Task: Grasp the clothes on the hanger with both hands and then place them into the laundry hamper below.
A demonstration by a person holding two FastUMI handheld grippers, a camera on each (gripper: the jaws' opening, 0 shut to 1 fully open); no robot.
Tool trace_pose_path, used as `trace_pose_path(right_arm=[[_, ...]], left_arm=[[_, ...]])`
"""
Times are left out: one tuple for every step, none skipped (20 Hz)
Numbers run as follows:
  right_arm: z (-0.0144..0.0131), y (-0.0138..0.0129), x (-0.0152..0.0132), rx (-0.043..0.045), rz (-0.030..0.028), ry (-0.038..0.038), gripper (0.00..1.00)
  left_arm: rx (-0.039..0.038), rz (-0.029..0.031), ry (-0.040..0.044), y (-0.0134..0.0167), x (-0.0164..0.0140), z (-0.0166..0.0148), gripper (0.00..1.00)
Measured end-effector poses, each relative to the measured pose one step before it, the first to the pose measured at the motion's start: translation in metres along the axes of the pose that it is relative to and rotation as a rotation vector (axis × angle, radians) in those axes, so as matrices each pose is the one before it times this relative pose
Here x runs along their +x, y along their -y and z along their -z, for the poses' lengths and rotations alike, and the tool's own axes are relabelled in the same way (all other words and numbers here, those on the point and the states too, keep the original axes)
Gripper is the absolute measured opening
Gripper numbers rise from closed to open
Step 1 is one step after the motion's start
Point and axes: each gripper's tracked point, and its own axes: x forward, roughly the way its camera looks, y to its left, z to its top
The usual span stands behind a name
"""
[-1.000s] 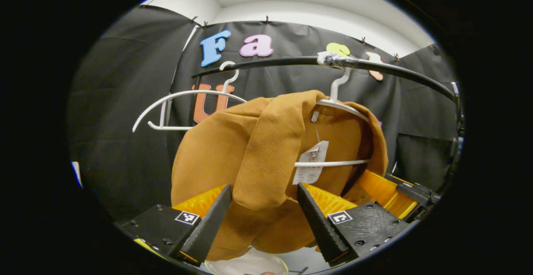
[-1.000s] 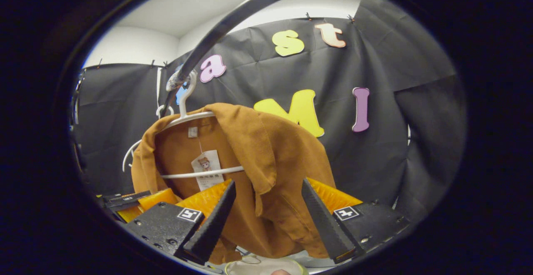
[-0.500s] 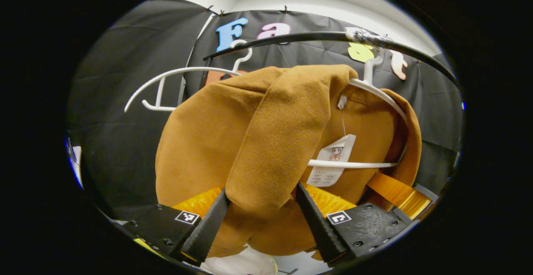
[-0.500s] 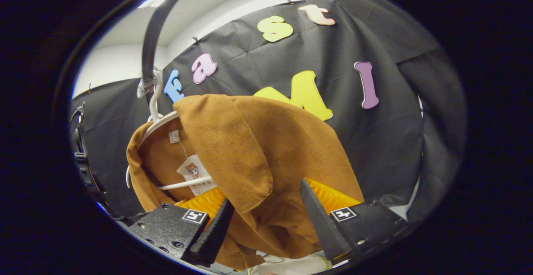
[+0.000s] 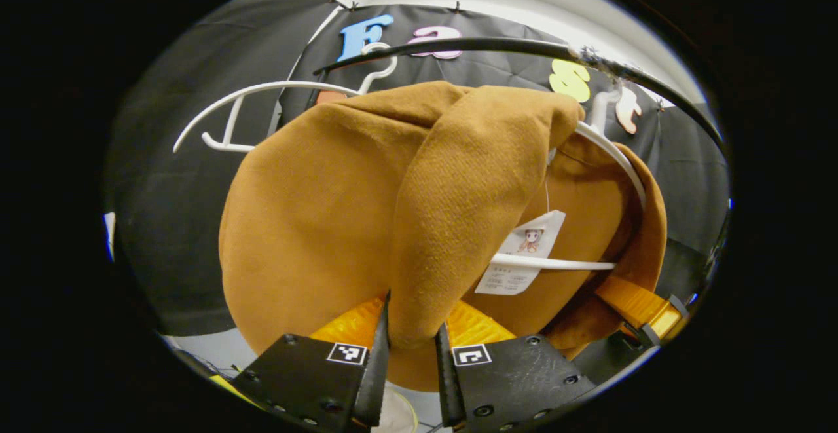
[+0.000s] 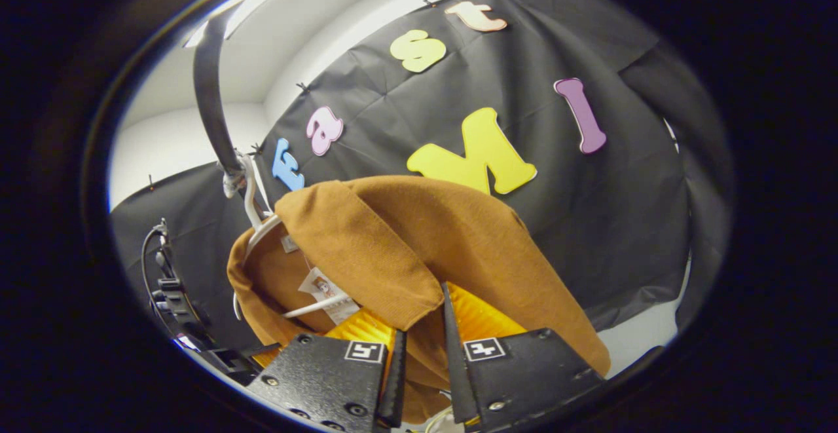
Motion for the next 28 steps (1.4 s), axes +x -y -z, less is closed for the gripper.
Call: trace_pose_path(right_arm=[[-0.00334,-0.0001,0.00027,-0.00084,-0.01138,0.00566,0.27],[-0.00437,0.0027,0.00018,0.00433,-0.0033,0.00925,0.25],[-0.00386,0.00279,-0.0005,0.01002,-0.00376,0.00918,0.22],[-0.0022,0.00053,-0.00117,0.01197,-0.00743,0.00802,0.14],[-0.00249,0.00199,-0.00009,0.0128,-0.00552,0.00263,0.11],[-0.0015,0.00103,-0.00079,0.01532,-0.00939,0.00295,0.15],[-0.00359,0.00093,-0.00139,0.01942,-0.01389,0.00493,0.13],[-0.00256,0.00139,-0.00127,0.02289,-0.01234,0.00124,0.12],[-0.00199,0.00168,-0.00051,0.02757,-0.01486,-0.002,0.1],[-0.00206,0.00249,-0.00134,0.0336,-0.00893,-0.00398,0.05],[-0.0032,0.00296,0.00005,0.03917,-0.00684,-0.00556,0.08],[-0.00039,0.00143,-0.00029,0.03242,-0.01168,-0.00893,0.08],[-0.00171,0.00206,0.00018,0.02394,-0.01148,-0.01536,0.07],[-0.00083,0.00105,-0.00382,0.0101,-0.00254,-0.01424,0.07],[-0.00263,-0.00069,-0.0026,-0.00026,-0.00882,-0.00617,0.07],[-0.00208,0.00048,-0.00234,-0.00813,0.00239,0.00077,0.07],[-0.00467,0.00197,-0.00104,-0.00788,0.00077,0.00329,0.07],[-0.00529,0.00044,-0.00175,0.00206,-0.00241,0.0068,0.07],[-0.00503,-0.00126,-0.00142,0.01566,-0.01281,0.0014,0.07],[-0.00444,-0.00134,-0.00341,0.01621,-0.01102,0.00735,0.07],[-0.00595,-0.00104,-0.00048,0.01439,-0.00915,0.01176,0.07],[-0.00009,-0.00196,-0.00201,0.00651,-0.00738,0.00143,0.07],[-0.00221,-0.00125,0.00023,-0.00167,-0.00644,0.0029,0.07],[-0.00095,-0.00201,0.00076,-0.00473,-0.00504,0.00049,0.07],[-0.00325,-0.00043,-0.00006,0.00212,-0.00537,0.00578,0.07],[-0.00308,-0.00062,-0.00136,0.00347,-0.00501,0.00204,0.07],[-0.0036,0.00061,0.00074,0.00644,-0.00583,0.00474,0.07],[-0.0013,0.00028,0.00119,0.01562,-0.00701,0.00291,0.07]], left_arm=[[-0.00102,0.00887,-0.0022,0.0005,0.00176,-0.00239,0.33],[-0.00244,-0.00732,0.00854,-0.00272,-0.00016,-0.00485,0.33],[-0.01737,-0.0314,0.01957,-0.00606,0.00242,-0.00215,0.17],[-0.00489,0.00554,-0.00445,-0.00005,0.00195,0.00191,0.0],[0.00018,0.01403,-0.00971,0.00198,-0.00239,0.00269,0.01],[-0.00221,0.0127,0.00276,0.00226,-0.00274,-0.00187,0.07],[-0.006,0.00756,0.01397,0.00116,-0.0023,-0.00191,0.07],[-0.0107,0.01372,0.01589,0.0014,-0.00238,-0.00197,0.07],[-0.00926,-0.02078,0.01786,-0.005,-0.00656,-0.00389,0.07],[-0.00776,0.00212,0.01719,-0.00144,-0.00121,-0.00181,0.07],[-0.00275,0.00963,0.00646,0.00068,-0.00405,-0.00265,0.01],[0.00495,-0.00783,0.02006,-0.00243,-0.00411,-0.00654,0.01],[0.01228,-0.00127,0.01879,-0.00204,-0.00372,-0.00675,0.07],[0.01576,-0.00835,0.02044,-0.0028,-0.00462,-0.0089,0.01],[0.01427,0.0008,0.01432,-0.00149,-0.00353,-0.00767,0.01],[0.0051,-0.00229,0.00941,-0.00347,-0.00288,-0.00601,0.01],[-0.00942,-0.00046,-0.00839,-0.00337,-0.00163,-0.00306,0.01],[-0.0178,-0.00429,-0.00483,-0.00519,-0.00302,-0.00259,0.01],[-0.01416,0.00171,-0.00111,-0.00308,-0.004,-0.00395,0.01],[0.00247,-0.0006,0.0184,-0.00245,-0.00542,-0.00806,0.01],[0.00675,0.00323,0.01156,-0.00205,-0.00463,-0.00606,0.01],[0.00186,0.00682,0.01059,0.00189,-0.00425,-0.00601,0.01],[-0.00359,0.01257,-0.00286,0.00192,-0.00197,-0.00219,0.01],[-0.00358,0.00823,0.00321,0.00058,-0.00172,-0.00323,0.01],[-0.00529,0.00978,0.0018,0.0007,-0.00237,-0.00464,0.01],[-0.00725,0.00383,0.00388,-0.00085,-0.00333,-0.00517,0.01],[-0.01031,0.0001,0.00253,-0.00356,-0.00251,-0.00435,0.01],[-0.01126,0.00535,0.00095,-0.00276,0.00026,-0.00513,0.01]])
